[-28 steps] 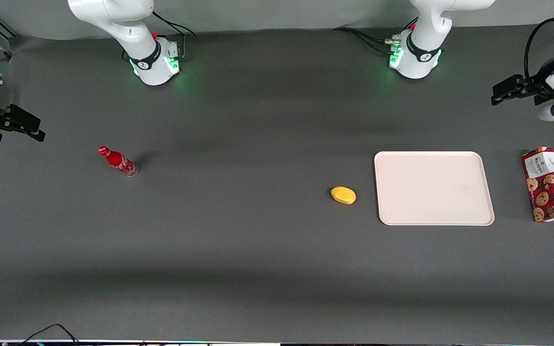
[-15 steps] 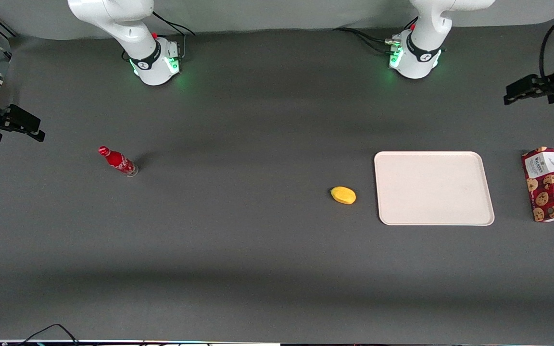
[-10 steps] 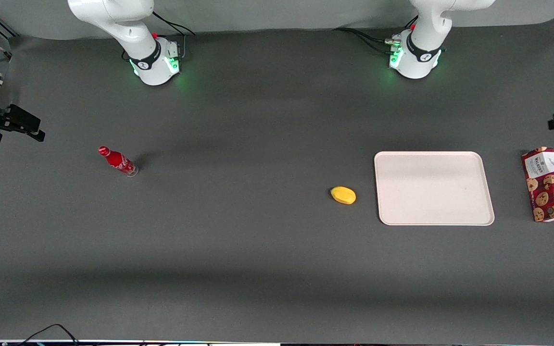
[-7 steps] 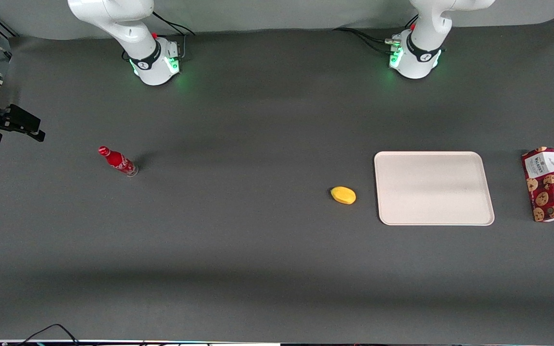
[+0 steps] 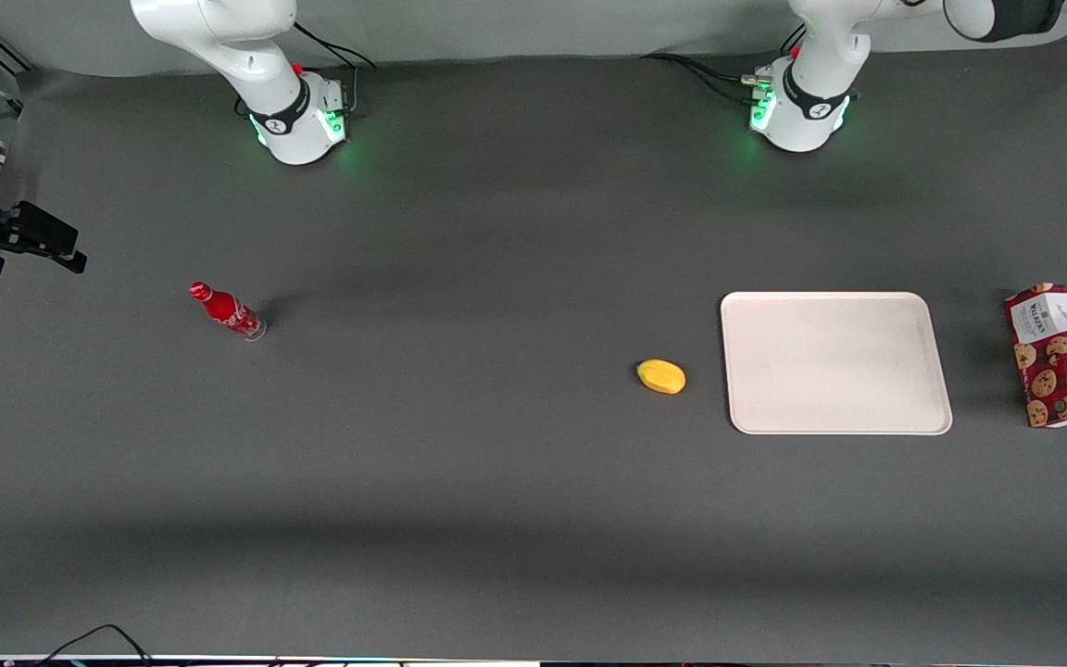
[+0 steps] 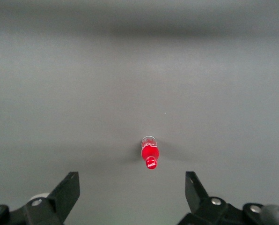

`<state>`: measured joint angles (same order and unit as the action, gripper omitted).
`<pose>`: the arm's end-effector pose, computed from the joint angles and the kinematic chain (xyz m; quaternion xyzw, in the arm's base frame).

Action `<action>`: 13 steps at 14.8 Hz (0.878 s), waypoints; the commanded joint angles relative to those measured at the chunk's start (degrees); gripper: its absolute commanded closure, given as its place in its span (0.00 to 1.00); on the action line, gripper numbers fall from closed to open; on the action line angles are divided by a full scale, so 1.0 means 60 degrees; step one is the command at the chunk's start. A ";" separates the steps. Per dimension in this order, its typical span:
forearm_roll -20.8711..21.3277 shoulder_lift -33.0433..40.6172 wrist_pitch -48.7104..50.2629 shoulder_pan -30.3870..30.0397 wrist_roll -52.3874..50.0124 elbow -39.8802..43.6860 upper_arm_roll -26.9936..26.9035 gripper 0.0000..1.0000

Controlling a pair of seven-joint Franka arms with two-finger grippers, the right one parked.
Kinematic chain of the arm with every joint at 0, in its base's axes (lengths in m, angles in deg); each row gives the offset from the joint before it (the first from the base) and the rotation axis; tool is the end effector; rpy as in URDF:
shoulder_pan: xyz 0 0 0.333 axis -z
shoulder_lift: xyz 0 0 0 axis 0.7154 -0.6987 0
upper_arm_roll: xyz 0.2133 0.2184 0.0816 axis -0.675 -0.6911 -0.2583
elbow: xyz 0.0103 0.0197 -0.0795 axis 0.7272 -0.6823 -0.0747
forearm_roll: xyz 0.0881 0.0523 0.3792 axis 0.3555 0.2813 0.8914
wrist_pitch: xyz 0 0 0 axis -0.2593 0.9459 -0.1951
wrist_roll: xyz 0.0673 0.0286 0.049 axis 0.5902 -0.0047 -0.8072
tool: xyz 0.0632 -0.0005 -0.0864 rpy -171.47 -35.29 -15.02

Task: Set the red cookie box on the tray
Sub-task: 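Lower the left gripper around the cookie box and close on it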

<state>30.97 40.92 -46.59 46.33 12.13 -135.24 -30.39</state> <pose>0.5947 0.3197 0.3515 -0.9835 0.0938 0.1449 0.0540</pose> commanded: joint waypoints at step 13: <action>-0.2878 -0.0863 -0.3993 -0.0006 0.2280 -0.2759 -0.0246 1.00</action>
<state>14.94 34.24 -70.88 45.54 24.13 -150.87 -31.03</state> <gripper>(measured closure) 0.396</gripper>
